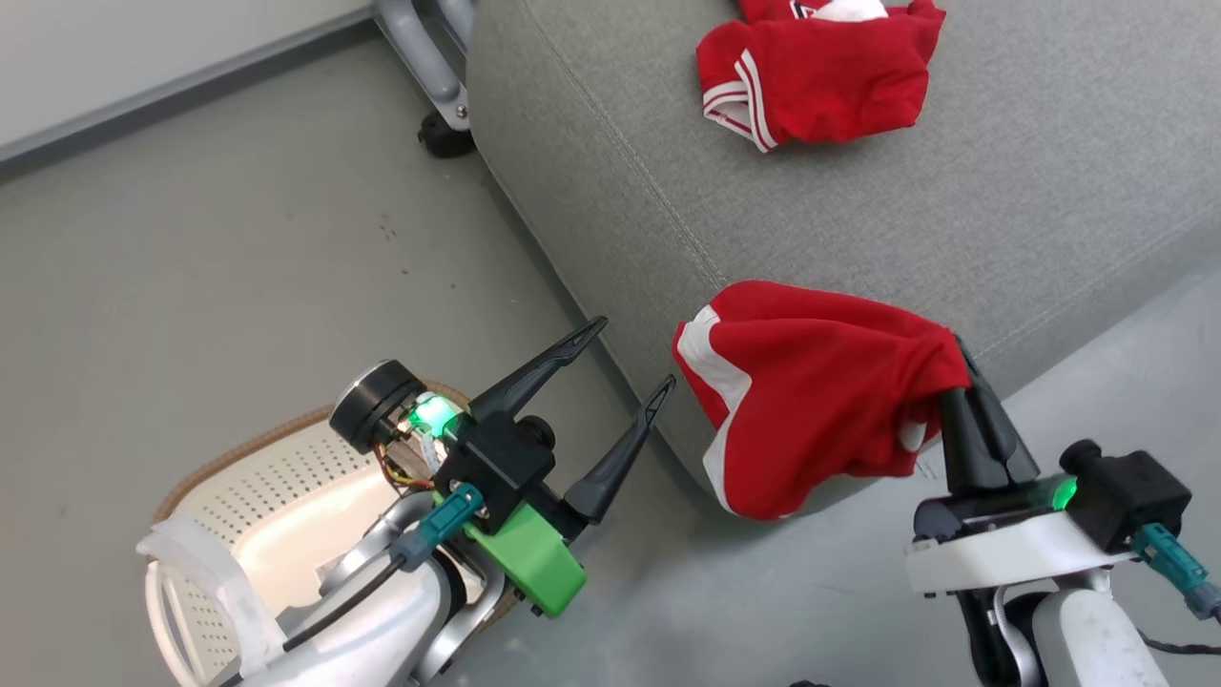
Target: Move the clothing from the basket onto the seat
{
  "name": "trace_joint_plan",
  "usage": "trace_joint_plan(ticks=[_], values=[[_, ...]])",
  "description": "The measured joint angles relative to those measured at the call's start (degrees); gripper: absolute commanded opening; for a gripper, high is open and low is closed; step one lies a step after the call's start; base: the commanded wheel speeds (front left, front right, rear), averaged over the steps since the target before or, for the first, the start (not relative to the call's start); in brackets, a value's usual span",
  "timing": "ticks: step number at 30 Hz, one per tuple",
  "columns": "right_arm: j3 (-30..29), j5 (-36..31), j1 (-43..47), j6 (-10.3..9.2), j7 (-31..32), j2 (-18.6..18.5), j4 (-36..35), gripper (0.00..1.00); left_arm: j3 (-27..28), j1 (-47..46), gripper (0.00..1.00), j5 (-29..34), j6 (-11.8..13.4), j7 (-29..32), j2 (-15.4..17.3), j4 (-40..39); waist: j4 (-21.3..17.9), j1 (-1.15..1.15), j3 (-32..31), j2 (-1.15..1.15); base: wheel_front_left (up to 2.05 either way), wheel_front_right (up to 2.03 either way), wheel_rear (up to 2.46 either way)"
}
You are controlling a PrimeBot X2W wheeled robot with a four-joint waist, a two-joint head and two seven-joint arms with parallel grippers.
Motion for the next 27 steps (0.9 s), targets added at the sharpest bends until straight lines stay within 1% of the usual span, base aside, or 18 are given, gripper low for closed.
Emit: trace_joint_plan(ticks=[5,9,10,13,16,17,19,22,24,27], values=[[-2.2,-2.1,-4.9,0.00,0.0,0.0,-2.6,0.00,-0.3,-1.0,1.00,0.0,-0.5,1.4,0.8,-0.4,-1.4,0.00,4.3,0.00,0.00,0.00,0.00],[-5.0,-7.3,-11.8,0.00,0.0,-0.1,-5.2,0.00,-0.4,-1.7,1.00,0.2,-0.5,2.4,1.1,-0.9,-1.4,0.00,7.5,0.00,0.00,0.00,0.00],[-6.1,-8.2,-14.3,0.00,0.0,-1.0,-5.9,0.00,-0.4,-2.2,1.00,0.5,-0.4,2.6,1.3,-1.1,-1.3,0.00,8.4,0.00,0.00,0.00,0.00],[-9.5,-9.8,-22.7,0.00,0.0,-6.8,-7.1,0.00,-0.5,-3.4,1.00,1.0,-0.5,3.3,1.5,-1.7,-0.3,0.00,10.7,0.00,0.00,0.00,0.00],[-13.1,-10.3,-31.7,0.01,0.0,-13.5,-7.1,0.00,-0.6,-5.0,1.00,1.5,-1.1,3.7,1.5,-2.3,1.4,0.01,13.0,0.00,0.00,0.00,0.00],[-14.3,-10.4,-35.0,0.00,0.0,-16.4,-6.5,0.00,-0.6,-5.5,1.00,1.6,-1.2,3.9,1.5,-2.5,2.2,0.01,13.7,0.00,0.00,0.00,0.00],[-16.7,-10.4,-41.0,0.01,0.0,-21.8,-4.3,0.00,-0.7,-6.6,1.00,1.9,-1.3,3.9,1.5,-2.8,3.9,0.01,15.2,0.00,0.00,0.00,0.00],[-19.6,-10.8,-47.5,0.00,0.0,-28.0,1.0,0.00,-0.6,-7.9,1.00,2.3,-1.5,3.5,1.4,-3.1,6.5,0.01,17.2,0.00,0.00,0.00,0.00],[-20.5,-11.9,-48.8,0.00,0.0,-30.6,4.2,0.00,-0.7,-8.4,1.00,2.5,-1.6,3.2,1.3,-3.1,8.3,0.01,18.5,0.00,0.00,0.00,0.00],[-22.7,-12.8,-49.0,0.01,0.0,-31.5,8.5,0.00,-0.9,-8.8,1.00,2.7,-1.6,2.7,1.1,-2.9,10.9,0.01,20.6,0.00,0.00,0.00,0.00]])
